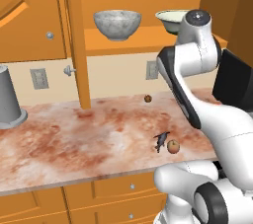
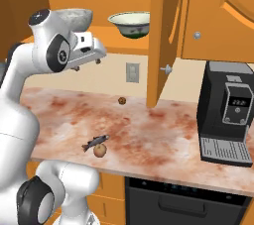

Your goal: Pick both bowls and place them on the counter. Then place the peach in one bowl and place the fish in the other bowl.

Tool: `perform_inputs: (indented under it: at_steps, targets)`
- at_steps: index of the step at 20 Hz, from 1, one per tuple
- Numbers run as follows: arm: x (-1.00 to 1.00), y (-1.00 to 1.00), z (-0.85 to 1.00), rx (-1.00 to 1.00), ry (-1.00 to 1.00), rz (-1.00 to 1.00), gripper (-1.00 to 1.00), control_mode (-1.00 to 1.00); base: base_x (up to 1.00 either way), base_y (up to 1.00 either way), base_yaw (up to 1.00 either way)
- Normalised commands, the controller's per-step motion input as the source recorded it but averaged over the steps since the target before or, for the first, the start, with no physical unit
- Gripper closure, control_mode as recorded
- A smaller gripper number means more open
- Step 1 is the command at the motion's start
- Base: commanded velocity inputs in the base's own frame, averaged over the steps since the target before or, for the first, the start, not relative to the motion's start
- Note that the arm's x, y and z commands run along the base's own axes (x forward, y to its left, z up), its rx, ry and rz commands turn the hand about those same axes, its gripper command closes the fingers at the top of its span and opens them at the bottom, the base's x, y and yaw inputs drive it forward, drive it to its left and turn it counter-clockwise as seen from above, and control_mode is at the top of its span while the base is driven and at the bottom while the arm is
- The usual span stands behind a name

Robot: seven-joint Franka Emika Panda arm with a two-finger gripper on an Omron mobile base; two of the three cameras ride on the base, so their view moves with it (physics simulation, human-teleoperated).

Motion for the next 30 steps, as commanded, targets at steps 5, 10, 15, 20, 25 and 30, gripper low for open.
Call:
perform_inputs:
  at_steps: [5,10,15,20,25,30]
  targets:
    - [0.00,-0.41,0.37,-0.15,-0.27,0.07,-1.00,-1.00,0.00,0.00,0.00]
    - [0.09,-0.01,0.58,-0.08,-0.21,0.07,-1.00,-1.00,0.00,0.00,0.00]
    - [0.30,0.00,0.49,-0.07,-0.10,0.05,-1.00,-1.00,0.00,0.00,0.00]
    - [0.39,0.00,0.32,-0.07,0.00,0.02,-1.00,-1.00,0.00,0.00,0.00]
    - [0.32,0.00,0.21,-0.12,0.04,0.00,-1.00,-1.00,0.00,0.00,0.00]
    - [0.27,0.00,0.10,-0.11,0.07,0.00,-1.00,-1.00,0.00,0.00,0.00]
